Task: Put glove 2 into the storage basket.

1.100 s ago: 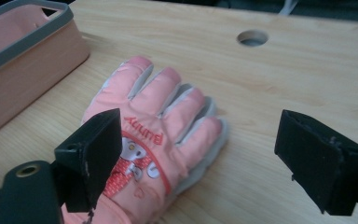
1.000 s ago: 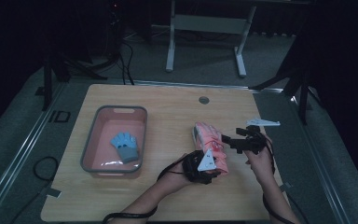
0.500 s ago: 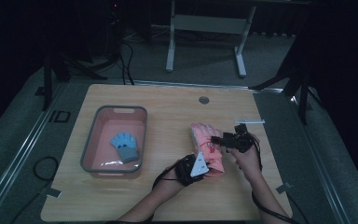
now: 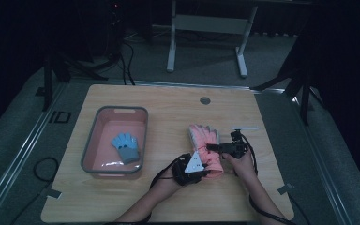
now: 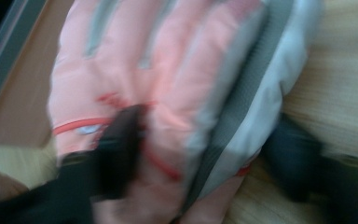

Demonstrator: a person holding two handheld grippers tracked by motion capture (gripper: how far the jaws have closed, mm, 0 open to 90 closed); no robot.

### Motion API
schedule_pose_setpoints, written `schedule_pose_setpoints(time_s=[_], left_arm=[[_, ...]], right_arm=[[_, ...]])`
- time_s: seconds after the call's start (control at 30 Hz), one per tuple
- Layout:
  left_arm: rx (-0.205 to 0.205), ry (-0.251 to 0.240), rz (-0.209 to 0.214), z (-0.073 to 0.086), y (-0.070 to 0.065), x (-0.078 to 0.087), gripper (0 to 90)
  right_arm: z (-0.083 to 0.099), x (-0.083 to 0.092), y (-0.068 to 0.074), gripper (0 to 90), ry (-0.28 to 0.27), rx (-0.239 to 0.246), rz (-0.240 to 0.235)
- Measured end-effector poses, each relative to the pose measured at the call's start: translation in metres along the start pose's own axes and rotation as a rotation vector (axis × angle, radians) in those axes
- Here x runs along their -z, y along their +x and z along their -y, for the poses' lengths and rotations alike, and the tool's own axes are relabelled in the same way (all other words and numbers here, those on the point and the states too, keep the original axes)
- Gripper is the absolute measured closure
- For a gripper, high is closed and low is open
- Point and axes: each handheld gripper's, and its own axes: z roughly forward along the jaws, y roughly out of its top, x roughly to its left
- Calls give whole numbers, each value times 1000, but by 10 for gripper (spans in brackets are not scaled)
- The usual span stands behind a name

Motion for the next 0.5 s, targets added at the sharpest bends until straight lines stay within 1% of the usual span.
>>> schedule_pose_setpoints(time_s=[0.03, 0.07, 0.1, 0.13, 0.17, 0.2, 0.23, 0.27, 0.3, 0.33, 0.4, 0.5], left_arm=[[-11, 3, -14, -2, -2, -1, 659], [-22, 9, -20, -3, -4, -2, 597], [-45, 20, -34, -4, -7, -3, 558], [-70, 30, -58, -5, -9, -4, 548], [-70, 30, -58, -5, -9, -4, 525], [-96, 42, -66, -5, -12, -6, 525], [-119, 50, -84, -4, -14, -6, 502], [-138, 59, -93, -4, -15, -6, 502], [-167, 70, -110, -3, -17, -7, 502], [-187, 78, -125, -3, -20, -8, 502], [-236, 87, -159, -1, -24, -10, 501], [-286, 88, -189, 2, -27, -12, 502]], right_arm=[[0, 2, 5, 546, 0, 40, 33], [0, 2, 11, 595, 3, 87, 79], [1, 2, 16, 624, 6, 127, 113], [1, 2, 21, 647, 6, 163, 144], [1, 2, 21, 647, 6, 163, 144], [2, 2, 25, 661, 4, 183, 172], [3, 1, 32, 677, 3, 224, 212], [3, 1, 34, 678, 4, 238, 226], [3, 0, 37, 679, 7, 250, 237], [2, 0, 39, 681, 11, 263, 249], [2, -1, 40, 681, 13, 270, 258], [2, -1, 40, 680, 16, 261, 254]])
